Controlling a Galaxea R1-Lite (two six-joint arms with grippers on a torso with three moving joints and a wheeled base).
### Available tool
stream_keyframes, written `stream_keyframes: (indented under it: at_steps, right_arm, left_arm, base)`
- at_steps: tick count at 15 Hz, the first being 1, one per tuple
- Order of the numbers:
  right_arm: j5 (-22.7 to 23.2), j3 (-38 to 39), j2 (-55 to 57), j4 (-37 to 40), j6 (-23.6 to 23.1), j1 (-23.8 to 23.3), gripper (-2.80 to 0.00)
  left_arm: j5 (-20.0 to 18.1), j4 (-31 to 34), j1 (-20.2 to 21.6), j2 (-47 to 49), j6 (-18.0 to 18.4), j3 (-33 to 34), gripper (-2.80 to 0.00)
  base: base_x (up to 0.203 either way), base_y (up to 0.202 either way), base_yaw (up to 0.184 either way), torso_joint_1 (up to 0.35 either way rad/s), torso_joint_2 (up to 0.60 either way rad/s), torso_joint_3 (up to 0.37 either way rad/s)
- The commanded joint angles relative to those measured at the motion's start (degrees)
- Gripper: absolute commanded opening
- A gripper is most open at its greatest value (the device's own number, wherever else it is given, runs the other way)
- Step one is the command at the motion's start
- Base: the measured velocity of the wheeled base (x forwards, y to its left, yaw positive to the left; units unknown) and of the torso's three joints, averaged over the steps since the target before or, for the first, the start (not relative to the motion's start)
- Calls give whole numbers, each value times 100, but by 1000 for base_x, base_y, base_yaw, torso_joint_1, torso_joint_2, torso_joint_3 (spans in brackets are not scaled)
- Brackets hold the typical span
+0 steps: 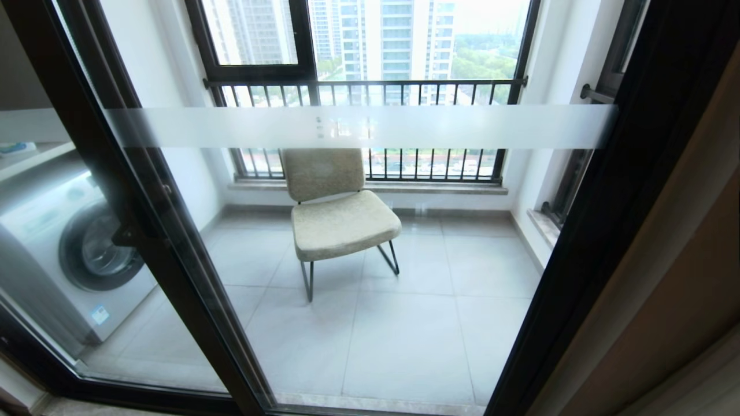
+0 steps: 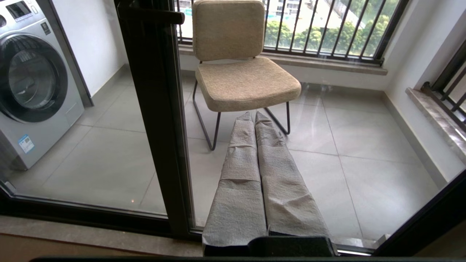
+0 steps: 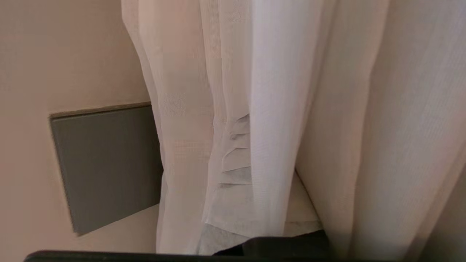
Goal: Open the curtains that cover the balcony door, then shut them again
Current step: Pull the inner curtains open on both sides
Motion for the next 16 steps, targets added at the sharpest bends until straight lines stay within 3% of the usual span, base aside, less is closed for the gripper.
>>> stream_keyframes:
  at_steps: [1, 7, 16]
  right_arm:
    - [228, 28, -70, -3, -18, 72, -280]
    - [1326, 98, -484, -6, -45, 720, -280]
    - [1358, 364, -681, -12, -28, 1203, -280]
  left_arm:
    - [5, -3, 1, -2, -6, 0, -280]
    - [5, -3, 1, -2, -6, 0, -280]
    - [5, -3, 1, -2, -6, 0, -280]
  base:
    - [0, 0, 0, 0, 0, 0]
    - [0, 0, 0, 0, 0, 0]
    - [0, 0, 0, 0, 0, 0]
